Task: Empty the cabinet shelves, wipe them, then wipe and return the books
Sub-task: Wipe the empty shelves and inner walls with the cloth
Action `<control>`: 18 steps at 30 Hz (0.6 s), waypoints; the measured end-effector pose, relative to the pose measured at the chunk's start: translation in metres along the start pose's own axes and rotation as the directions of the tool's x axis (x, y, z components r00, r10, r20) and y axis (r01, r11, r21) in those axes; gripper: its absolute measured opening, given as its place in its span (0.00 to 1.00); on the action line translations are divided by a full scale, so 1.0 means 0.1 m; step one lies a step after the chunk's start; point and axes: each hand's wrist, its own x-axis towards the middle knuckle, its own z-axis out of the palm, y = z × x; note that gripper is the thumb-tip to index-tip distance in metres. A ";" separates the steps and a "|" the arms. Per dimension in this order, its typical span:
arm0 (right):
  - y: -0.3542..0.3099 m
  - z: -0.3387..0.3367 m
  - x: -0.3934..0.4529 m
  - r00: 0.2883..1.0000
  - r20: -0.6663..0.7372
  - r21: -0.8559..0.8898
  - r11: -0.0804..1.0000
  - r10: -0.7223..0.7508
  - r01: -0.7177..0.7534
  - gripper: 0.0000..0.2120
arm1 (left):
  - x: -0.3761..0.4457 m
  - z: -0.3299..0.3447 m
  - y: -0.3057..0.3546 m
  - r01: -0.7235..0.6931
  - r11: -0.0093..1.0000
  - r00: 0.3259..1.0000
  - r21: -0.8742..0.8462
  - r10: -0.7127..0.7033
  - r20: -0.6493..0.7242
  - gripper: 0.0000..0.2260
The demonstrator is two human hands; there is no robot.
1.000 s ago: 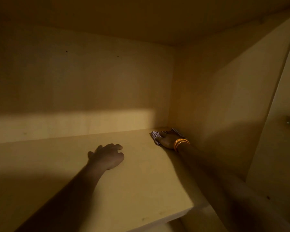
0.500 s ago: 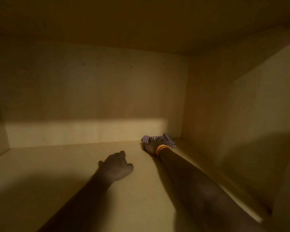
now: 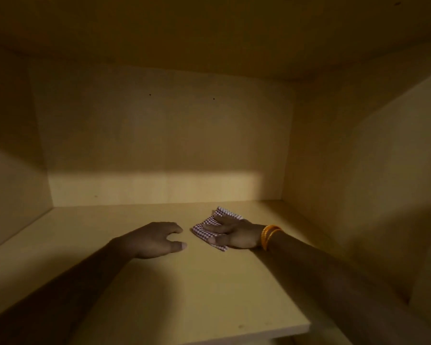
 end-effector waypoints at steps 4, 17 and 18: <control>0.26 -0.02 -0.40 0.999 0.015 0.157 0.987 -0.035 0.032 0.29 | -0.20 -0.05 -0.23 -0.002 1.000 1.000 0.008 0.002 0.003 0.38; 0.51 -0.08 0.00 0.856 -0.210 -0.006 0.875 0.472 -0.484 0.52 | -0.27 0.04 -0.31 0.019 0.993 0.996 0.113 -0.009 -0.088 0.30; 0.44 -0.09 0.10 0.844 -0.221 -0.016 0.863 0.489 -0.505 0.49 | -0.26 0.04 -0.31 0.017 0.993 0.996 0.115 -0.007 -0.088 0.29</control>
